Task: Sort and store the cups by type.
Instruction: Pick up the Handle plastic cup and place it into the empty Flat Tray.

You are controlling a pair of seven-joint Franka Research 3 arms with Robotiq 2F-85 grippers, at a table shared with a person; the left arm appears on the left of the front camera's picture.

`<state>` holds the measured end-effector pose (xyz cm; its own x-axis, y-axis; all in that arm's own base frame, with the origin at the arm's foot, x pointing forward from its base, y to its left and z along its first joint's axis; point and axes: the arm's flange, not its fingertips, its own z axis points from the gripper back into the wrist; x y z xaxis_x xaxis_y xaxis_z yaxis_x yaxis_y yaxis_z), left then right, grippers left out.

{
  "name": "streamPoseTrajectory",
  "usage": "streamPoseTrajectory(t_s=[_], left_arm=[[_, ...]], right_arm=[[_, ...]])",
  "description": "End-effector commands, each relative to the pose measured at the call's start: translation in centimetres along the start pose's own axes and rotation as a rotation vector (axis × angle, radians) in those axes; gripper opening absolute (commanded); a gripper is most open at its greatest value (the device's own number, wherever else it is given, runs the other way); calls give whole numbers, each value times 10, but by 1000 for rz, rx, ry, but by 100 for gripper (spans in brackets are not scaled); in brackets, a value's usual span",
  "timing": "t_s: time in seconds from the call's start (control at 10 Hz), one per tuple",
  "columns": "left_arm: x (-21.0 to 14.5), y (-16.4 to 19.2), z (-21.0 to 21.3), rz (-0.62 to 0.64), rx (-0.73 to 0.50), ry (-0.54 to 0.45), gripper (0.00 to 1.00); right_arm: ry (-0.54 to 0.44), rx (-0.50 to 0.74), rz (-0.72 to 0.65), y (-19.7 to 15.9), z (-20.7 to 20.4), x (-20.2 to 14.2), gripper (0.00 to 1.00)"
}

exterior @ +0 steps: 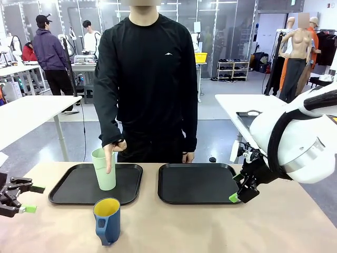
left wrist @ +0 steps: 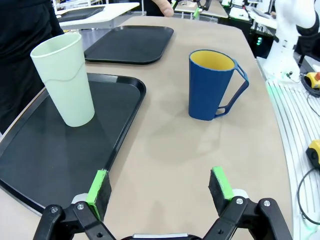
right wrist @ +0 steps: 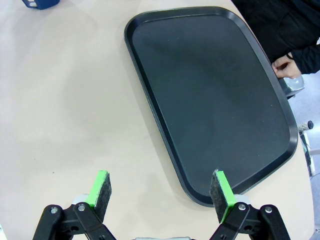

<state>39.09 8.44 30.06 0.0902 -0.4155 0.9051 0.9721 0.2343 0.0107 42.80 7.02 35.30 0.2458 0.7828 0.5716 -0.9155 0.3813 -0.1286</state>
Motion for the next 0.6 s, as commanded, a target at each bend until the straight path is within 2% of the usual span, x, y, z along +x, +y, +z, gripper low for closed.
streamPoseTrajectory(t_s=[0.0,0.3,0.5], left_arm=[[-20,9,-23,-81,-49,4,100],[-42,-9,-55,-174,-170,-79,100],[-49,-25,-73,-184,-194,-183,100]], right_arm=[[2,3,7,0,-1,-1,100],[2,3,7,0,-1,-1,100],[2,3,7,0,-1,-1,100]])
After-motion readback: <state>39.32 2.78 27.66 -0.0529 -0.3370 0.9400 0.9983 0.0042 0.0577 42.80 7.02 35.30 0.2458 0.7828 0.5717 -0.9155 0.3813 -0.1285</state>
